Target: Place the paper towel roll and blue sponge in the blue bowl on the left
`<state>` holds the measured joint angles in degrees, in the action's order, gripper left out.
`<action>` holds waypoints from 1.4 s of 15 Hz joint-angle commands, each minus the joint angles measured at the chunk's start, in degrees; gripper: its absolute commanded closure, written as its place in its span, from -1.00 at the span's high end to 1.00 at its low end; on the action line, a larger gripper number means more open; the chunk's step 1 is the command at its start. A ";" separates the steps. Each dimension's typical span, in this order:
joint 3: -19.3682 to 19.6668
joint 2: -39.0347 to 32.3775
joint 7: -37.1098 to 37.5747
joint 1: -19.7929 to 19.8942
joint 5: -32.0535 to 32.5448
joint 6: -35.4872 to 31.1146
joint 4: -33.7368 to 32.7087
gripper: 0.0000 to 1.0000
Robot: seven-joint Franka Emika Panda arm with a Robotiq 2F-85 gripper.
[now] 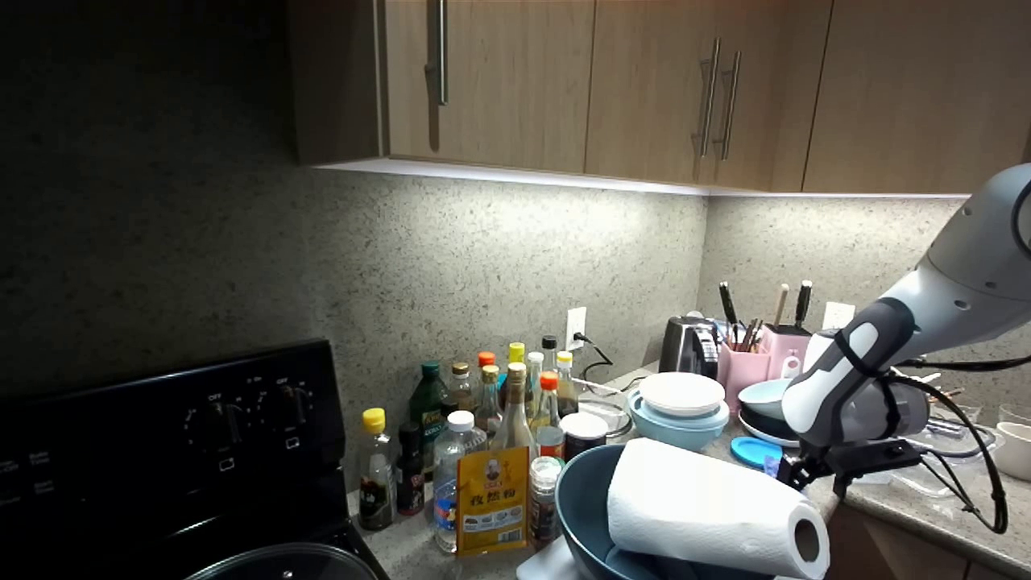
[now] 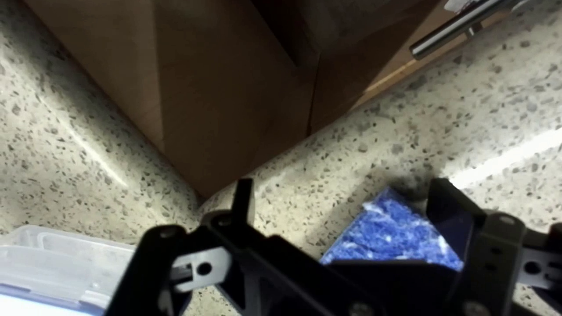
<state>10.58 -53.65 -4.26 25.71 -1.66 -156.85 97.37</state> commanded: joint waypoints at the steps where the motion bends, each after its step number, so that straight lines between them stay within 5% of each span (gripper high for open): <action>1: -0.18 -0.85 -1.92 0.60 0.23 2.16 -2.16 1.00; 14: 4.06 -0.68 6.47 -7.75 0.33 4.51 -5.22 1.00; 21: 2.85 -1.31 5.59 -6.57 0.05 3.75 -5.57 1.00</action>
<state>14.03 -54.30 1.33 18.59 -1.65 -152.77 92.46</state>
